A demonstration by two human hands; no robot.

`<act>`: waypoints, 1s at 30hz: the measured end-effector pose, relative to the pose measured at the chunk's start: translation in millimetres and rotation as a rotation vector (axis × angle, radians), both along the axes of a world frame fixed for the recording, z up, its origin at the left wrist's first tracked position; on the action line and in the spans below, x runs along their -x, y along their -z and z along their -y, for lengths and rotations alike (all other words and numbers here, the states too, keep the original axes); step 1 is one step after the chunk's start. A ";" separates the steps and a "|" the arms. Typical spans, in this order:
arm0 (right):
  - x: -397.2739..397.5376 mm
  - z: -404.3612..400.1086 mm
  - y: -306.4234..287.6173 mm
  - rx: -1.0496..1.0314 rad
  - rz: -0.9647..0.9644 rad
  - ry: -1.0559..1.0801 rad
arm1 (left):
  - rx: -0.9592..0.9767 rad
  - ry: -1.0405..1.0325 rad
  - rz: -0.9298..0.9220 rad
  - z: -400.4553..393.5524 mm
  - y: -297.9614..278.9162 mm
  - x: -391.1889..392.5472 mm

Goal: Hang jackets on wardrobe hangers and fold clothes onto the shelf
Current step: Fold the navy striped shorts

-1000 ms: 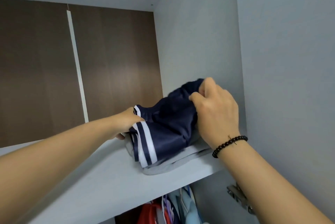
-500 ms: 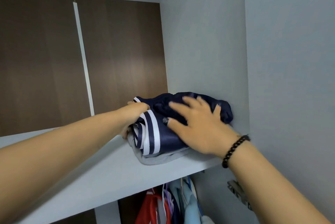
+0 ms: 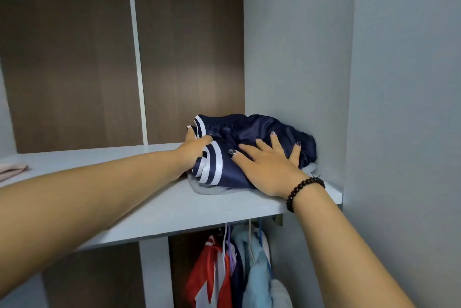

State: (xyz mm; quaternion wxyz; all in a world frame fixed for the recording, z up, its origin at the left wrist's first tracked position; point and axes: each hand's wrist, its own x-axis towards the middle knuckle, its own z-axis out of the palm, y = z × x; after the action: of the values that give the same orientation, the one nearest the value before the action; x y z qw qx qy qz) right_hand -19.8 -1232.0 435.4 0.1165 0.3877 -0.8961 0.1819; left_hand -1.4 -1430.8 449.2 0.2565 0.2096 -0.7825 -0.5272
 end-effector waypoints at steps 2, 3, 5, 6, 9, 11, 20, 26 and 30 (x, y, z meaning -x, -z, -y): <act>-3.4 -2.6 1.8 0.002 -0.002 0.010 | 0.010 -0.027 -0.023 -6.6 4.5 -8.1; -6.1 -4.6 2.9 0.007 0.001 0.017 | -0.008 -0.016 -0.036 -11.3 7.4 -17.0; -12.4 -9.1 6.5 0.029 0.006 0.022 | 0.027 0.032 -0.007 -22.0 12.4 -38.9; -16.8 -12.0 8.7 0.046 0.008 0.018 | 0.107 0.074 0.076 -26.9 14.4 -53.4; -34.9 -23.7 19.0 0.135 0.001 -0.014 | 0.484 0.026 0.435 -34.0 21.0 -95.8; -49.8 -33.3 29.3 0.193 -0.026 -0.027 | 0.673 -0.077 0.629 -41.1 24.8 -123.9; -178.7 -93.8 90.0 0.125 0.107 -0.356 | 1.213 -0.196 0.437 -152.0 92.8 -291.8; -258.5 -137.3 143.2 -0.082 0.218 -0.394 | 1.011 -0.212 0.659 -211.4 156.8 -395.1; -289.2 -157.0 164.9 -0.139 0.291 -0.466 | 1.067 -0.331 0.645 -233.3 175.3 -437.7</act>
State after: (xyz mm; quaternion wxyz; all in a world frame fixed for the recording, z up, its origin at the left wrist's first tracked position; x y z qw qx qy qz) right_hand 269.5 -1075.0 270.5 -0.0851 0.5603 -0.8003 0.1957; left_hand 436.3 -1197.5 273.9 0.1552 0.3192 -0.9322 0.0703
